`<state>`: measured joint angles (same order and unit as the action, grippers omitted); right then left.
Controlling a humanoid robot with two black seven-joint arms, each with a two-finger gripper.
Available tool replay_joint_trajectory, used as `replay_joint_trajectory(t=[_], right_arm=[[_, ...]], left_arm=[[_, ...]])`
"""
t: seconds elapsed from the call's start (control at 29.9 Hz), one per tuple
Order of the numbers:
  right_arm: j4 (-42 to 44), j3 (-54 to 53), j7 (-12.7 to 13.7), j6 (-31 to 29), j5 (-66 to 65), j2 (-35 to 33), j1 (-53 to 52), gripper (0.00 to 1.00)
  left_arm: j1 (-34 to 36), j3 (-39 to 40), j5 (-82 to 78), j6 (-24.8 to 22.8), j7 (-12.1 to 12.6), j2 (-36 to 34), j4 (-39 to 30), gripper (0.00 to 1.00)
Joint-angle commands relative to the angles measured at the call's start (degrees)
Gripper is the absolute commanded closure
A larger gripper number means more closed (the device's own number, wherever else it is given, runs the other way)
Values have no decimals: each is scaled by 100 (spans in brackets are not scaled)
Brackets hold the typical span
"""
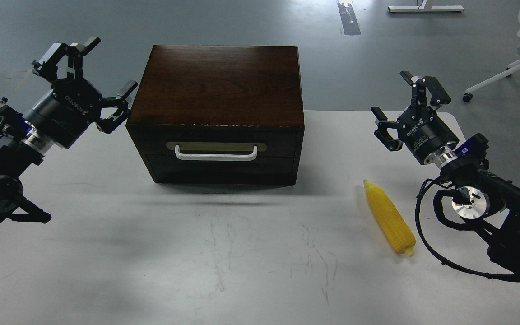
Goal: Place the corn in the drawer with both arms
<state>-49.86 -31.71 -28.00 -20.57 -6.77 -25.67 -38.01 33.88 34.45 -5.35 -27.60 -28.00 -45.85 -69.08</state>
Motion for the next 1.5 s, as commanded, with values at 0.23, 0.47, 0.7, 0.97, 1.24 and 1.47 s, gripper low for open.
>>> replay_joint_trajectory(t=[0.23,0.47,0.7,0.97,1.24,1.47], right_arm=[[-6,7,0,-9,0,18,4,0],[-15,-10,0,0,0,-9,4,0],[-15,-19,0,0,0,-9,4,0],[2,-19,0,0,0,0,4,0],[11,-37,0,0,0,9,-13,0],[11,-46,0,0,0,27,-40,0]], left_arm=[[-4,-17,-10,-35,0,15,61,1],[5,-44,25,-40,0,-484,587,1],[390,-17,8,-40,0,-741,1590,1],[1129,26,-746,-40,0,-1207,960,1],[2227,211,-3739,-40,0,-1401,-814,1],[2606,106,-6941,-40,0,-988,-2188,1]])
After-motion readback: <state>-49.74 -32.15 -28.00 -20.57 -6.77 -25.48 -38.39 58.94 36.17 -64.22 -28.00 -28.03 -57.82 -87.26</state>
